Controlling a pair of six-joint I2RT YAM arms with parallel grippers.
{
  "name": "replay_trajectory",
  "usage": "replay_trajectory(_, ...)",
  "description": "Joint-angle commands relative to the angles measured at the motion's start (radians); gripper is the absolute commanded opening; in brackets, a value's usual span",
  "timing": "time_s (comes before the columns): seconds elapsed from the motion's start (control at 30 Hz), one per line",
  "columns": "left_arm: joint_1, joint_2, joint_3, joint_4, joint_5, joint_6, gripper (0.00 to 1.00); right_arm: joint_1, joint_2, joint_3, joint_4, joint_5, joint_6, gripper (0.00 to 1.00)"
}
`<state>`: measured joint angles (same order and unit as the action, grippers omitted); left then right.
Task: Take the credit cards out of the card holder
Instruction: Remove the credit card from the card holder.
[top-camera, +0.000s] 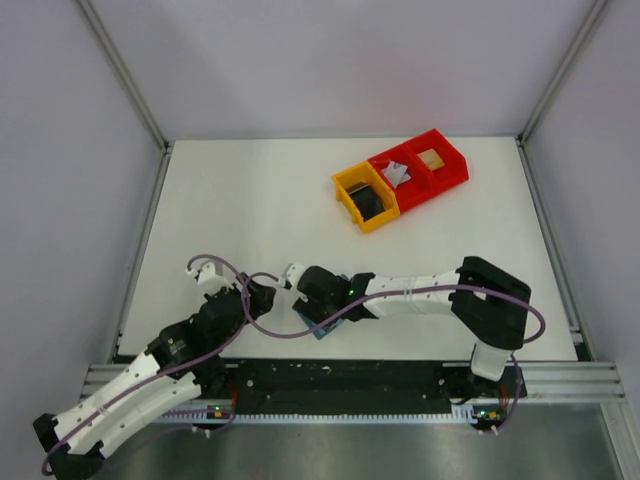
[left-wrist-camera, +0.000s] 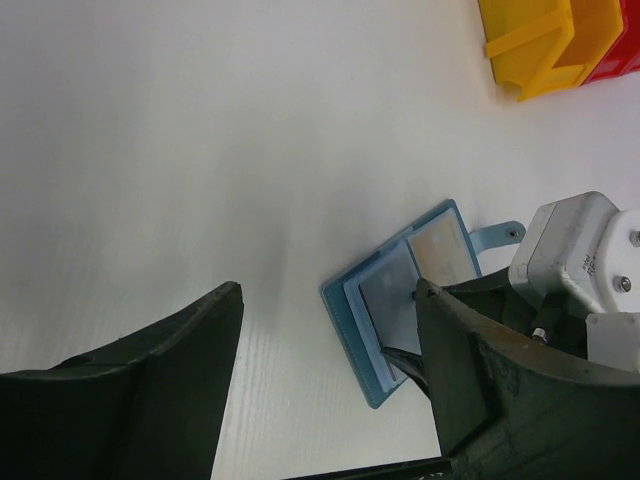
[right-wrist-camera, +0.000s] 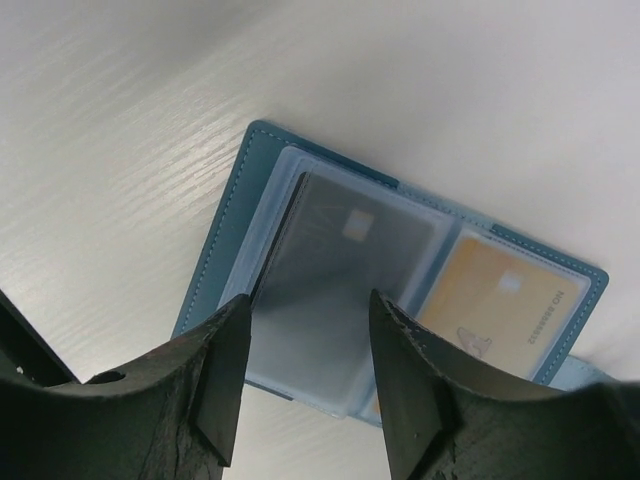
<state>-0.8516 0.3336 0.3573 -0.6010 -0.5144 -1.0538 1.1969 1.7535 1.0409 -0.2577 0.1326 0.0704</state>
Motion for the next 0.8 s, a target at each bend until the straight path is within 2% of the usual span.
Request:
replay_trajectory(0.0,0.002,0.001,0.019,0.023,-0.013,0.003,0.74,0.013,0.057,0.039,-0.063,0.065,-0.012,0.49)
replay_trajectory(0.1,0.0,0.001,0.019,0.024,-0.01,0.005,0.74,0.013,0.066,0.045,-0.078,0.094,-0.015,0.43)
replay_trajectory(0.33,0.0,0.013,0.017,0.043,0.008,0.017,0.74,0.01,0.032,0.057,-0.08,0.127,-0.029,0.16)
replay_trajectory(0.43,0.0,0.027,0.017,0.055,0.019,0.024,0.74,0.009,0.008,0.065,-0.08,0.156,-0.037,0.09)
replay_trajectory(0.6,0.002,0.054,0.017,0.072,0.036,0.037,0.74,-0.014,-0.037,0.064,-0.081,0.222,-0.046,0.02)
replay_trajectory(0.77,0.0,0.076,0.017,0.09,0.054,0.051,0.74,-0.062,-0.068,0.05,-0.092,0.28,-0.043,0.0)
